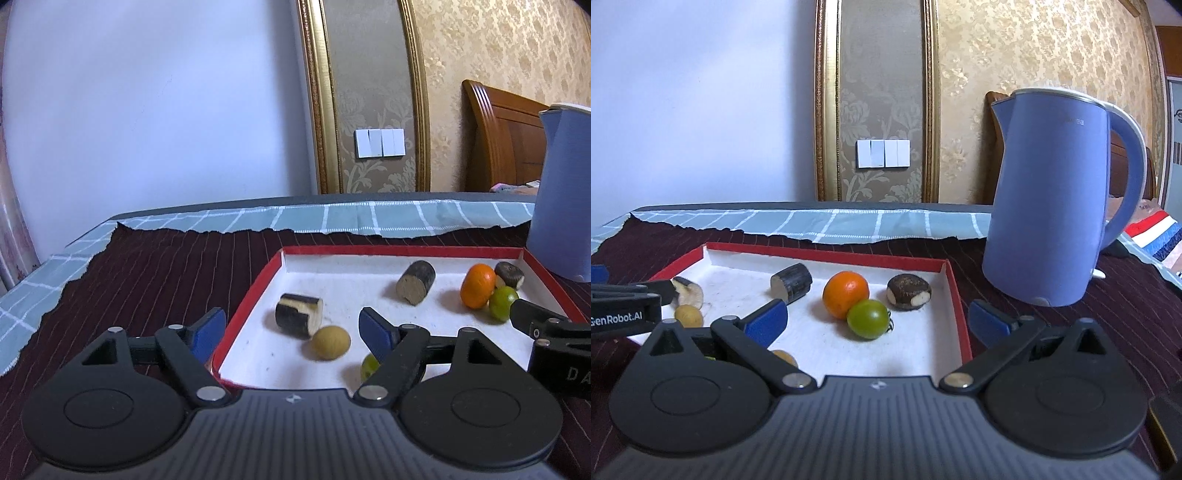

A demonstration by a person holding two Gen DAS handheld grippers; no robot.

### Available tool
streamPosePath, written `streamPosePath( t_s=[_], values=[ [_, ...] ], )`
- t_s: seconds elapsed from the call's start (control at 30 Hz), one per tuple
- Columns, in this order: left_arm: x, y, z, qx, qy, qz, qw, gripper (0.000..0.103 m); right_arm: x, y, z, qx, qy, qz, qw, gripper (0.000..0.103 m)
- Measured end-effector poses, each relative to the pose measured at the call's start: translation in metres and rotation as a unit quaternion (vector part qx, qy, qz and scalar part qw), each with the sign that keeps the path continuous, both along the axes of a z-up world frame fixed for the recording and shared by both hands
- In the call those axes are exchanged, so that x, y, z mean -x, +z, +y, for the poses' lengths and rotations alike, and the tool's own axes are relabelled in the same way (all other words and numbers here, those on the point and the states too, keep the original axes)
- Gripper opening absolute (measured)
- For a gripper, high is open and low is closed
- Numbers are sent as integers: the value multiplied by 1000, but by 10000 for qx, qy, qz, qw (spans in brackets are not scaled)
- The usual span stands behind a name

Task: Organize fruits
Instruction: 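Move both grippers back out of the tray toward the remaining fruits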

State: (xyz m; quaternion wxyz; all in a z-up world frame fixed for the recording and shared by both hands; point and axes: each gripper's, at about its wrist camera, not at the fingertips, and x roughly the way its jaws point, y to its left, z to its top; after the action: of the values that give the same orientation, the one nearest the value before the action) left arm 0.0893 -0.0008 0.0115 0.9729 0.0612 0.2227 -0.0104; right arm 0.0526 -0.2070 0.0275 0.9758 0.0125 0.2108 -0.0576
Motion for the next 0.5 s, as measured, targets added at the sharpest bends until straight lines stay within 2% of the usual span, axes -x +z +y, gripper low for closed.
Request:
streamPosePath(
  t_s=[0.5],
  values=[
    [34,-8,22,298,-116,115,9994,79,53,-3,1,-153,349,115,9992,103]
  ],
)
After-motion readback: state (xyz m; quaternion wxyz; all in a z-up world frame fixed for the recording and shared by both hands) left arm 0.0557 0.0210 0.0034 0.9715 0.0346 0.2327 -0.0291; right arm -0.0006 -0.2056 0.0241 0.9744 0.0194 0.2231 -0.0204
